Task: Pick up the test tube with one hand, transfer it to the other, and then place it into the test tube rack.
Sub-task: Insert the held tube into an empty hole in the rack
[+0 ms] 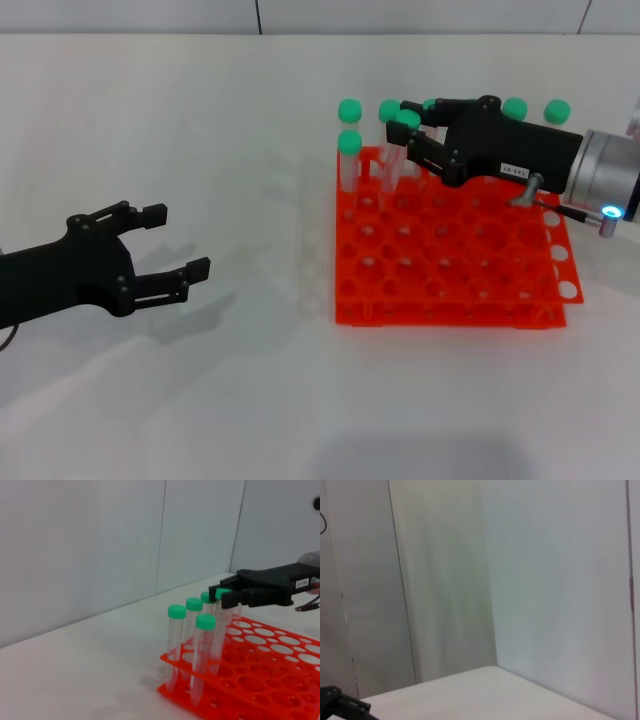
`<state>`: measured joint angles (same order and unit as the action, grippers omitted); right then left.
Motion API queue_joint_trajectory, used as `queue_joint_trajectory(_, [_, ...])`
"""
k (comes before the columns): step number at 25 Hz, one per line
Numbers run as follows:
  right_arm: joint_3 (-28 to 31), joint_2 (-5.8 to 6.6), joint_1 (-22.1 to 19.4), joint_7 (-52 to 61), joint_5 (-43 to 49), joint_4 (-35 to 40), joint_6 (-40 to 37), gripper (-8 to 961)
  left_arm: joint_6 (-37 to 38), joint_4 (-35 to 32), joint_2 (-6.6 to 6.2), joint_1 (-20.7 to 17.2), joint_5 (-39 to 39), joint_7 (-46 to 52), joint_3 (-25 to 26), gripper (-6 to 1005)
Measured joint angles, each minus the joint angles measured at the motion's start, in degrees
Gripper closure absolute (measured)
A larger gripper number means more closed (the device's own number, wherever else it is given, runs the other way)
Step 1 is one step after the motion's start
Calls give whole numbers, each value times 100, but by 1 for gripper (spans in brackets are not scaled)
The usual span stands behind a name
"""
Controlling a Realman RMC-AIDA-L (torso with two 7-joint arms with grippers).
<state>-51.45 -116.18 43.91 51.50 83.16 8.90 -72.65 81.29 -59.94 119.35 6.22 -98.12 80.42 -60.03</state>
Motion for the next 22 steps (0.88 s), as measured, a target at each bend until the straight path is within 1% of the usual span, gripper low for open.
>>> queue_joint_trajectory(4, [-105,0,-5,0,-22,-10,50,704,0,1,0,32,-5,0,0,111])
queue_joint_trajectory(18, [-120,0,-59,-136,-29,-65,22,691,1,1,0,46,-12,0,-7,111])
queue_joint_trajectory(22, [-120,0,-68,-137,-17,-52,-33,555,3,1,0,46,-11,0,-14,111])
